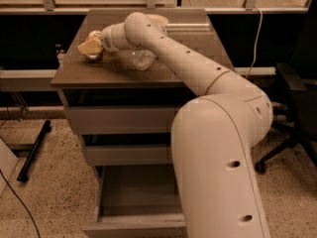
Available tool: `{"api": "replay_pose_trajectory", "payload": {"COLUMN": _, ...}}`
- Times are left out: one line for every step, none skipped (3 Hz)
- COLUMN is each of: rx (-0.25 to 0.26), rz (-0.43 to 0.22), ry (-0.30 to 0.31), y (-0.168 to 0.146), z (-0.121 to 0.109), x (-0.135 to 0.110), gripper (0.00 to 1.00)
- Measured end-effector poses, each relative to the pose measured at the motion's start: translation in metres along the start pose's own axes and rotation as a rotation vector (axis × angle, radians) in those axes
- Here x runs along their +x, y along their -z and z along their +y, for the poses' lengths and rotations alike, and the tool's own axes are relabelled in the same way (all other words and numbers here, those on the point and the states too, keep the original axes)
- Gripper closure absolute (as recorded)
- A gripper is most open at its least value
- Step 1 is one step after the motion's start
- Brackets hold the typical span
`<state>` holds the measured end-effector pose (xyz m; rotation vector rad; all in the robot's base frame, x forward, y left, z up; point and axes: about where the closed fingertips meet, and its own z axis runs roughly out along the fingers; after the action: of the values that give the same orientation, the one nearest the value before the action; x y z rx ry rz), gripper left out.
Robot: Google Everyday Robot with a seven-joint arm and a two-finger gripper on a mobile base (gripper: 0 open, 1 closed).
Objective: Place orange can into bottom drawer
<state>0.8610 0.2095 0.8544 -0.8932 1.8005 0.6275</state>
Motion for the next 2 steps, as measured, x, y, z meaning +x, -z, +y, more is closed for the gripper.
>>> {"api": "replay_pose_trajectory", "payload": {"rx": 0.012, "rz": -0.003, "ry": 0.019, "y": 0.0061, "z": -0.0009, "x": -0.0059, "gripper": 0.88}}
{"api": "replay_pose_trajectory", "payload": {"rx": 0.001, "rz": 0.0, "ry": 0.026, "y": 0.0101, "z": 0.0026, "x": -0.0068, "gripper": 1.0}}
